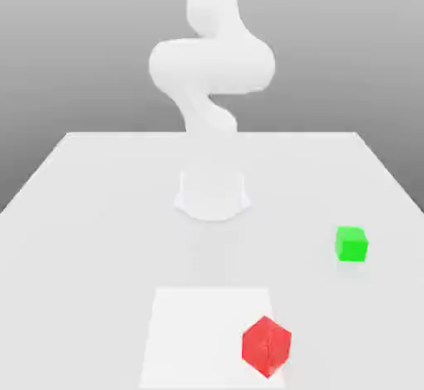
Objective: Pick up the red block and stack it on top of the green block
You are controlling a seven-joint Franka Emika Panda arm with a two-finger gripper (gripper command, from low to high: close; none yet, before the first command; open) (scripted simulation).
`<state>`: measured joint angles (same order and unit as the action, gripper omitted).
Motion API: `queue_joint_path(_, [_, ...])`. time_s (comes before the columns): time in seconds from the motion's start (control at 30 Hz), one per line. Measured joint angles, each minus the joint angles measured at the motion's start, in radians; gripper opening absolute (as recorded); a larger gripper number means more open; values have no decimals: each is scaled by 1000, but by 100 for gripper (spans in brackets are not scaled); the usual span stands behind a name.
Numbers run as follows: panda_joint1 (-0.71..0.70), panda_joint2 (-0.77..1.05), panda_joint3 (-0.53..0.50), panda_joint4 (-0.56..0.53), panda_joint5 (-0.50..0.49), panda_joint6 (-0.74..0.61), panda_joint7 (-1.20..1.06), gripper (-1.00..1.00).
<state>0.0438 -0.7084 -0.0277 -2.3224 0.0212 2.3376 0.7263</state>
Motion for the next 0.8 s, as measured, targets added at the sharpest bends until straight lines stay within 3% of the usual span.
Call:
queue_joint_path(0.5, [186,553,-74,-134,113,225,-432,0])
queue_joint_path(0.8, [228,866,-66,-212,33,371,-576,0])
